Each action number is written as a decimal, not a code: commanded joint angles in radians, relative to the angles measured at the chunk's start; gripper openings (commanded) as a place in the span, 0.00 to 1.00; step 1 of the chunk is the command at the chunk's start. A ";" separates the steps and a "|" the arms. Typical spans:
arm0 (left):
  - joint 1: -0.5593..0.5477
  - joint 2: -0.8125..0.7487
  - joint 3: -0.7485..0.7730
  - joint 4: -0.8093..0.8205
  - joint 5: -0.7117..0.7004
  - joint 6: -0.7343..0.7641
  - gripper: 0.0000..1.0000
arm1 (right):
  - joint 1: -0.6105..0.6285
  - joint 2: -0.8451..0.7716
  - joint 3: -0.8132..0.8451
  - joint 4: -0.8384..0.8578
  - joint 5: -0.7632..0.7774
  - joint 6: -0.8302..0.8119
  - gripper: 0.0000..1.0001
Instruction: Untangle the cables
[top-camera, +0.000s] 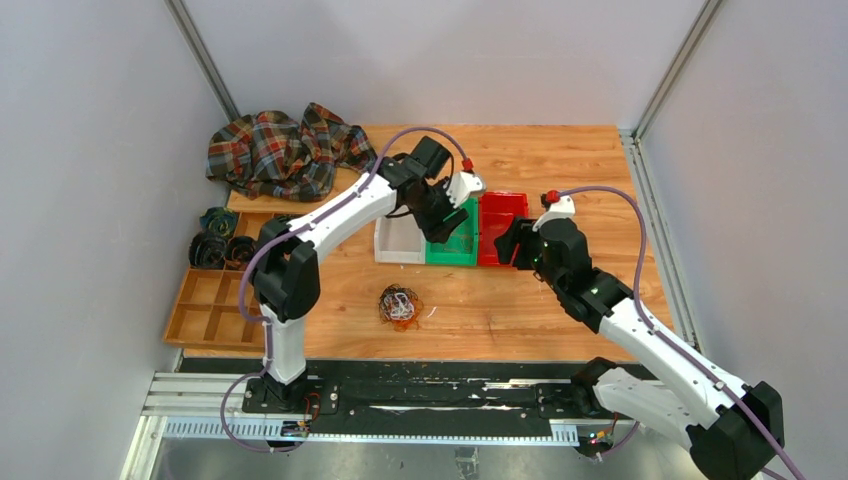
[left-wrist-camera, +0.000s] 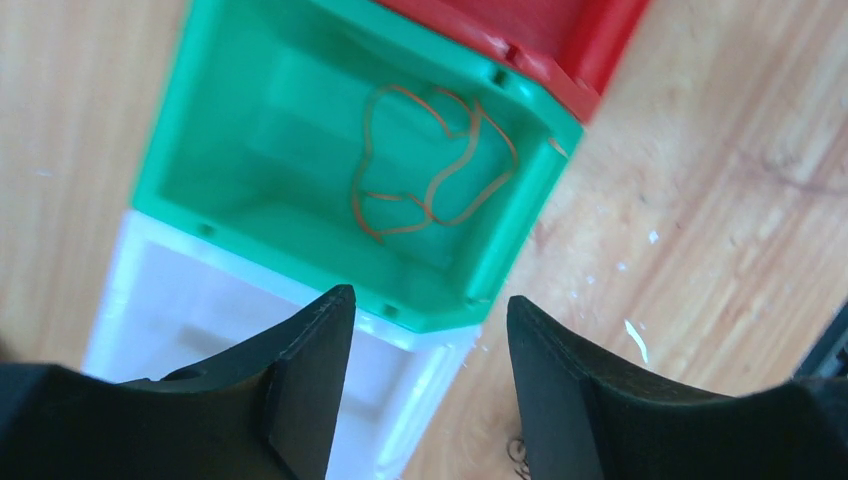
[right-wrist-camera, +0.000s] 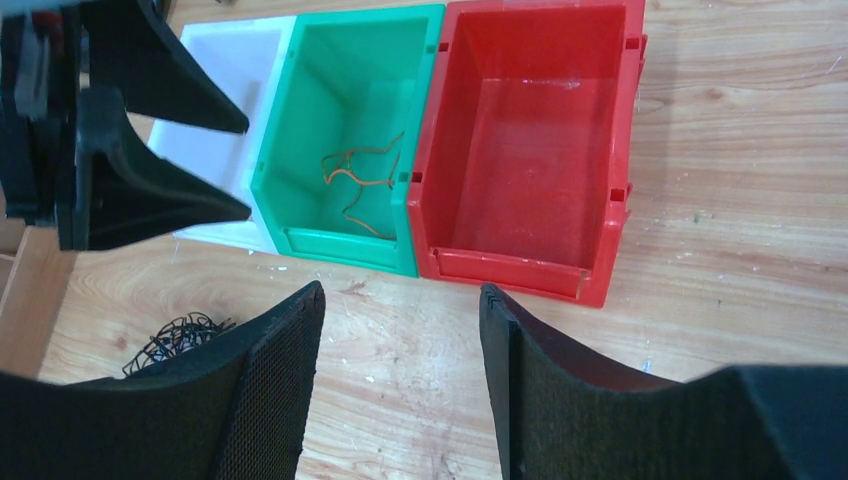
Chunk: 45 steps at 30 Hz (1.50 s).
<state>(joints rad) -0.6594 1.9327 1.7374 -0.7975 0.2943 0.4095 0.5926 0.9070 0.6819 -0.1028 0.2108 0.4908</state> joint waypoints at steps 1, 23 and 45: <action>-0.023 -0.052 -0.013 -0.095 0.046 0.048 0.63 | -0.017 -0.014 0.025 -0.052 -0.040 0.011 0.59; 0.032 -0.437 -0.586 -0.106 0.048 0.018 0.51 | 0.075 0.102 0.025 -0.058 -0.174 0.026 0.50; 0.034 -0.582 -0.680 0.040 -0.017 -0.097 0.01 | 0.128 0.072 0.000 0.034 -0.186 0.034 0.42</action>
<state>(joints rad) -0.6304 1.4429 1.0325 -0.7841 0.2737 0.3508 0.6945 0.9966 0.6815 -0.1188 0.0292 0.5167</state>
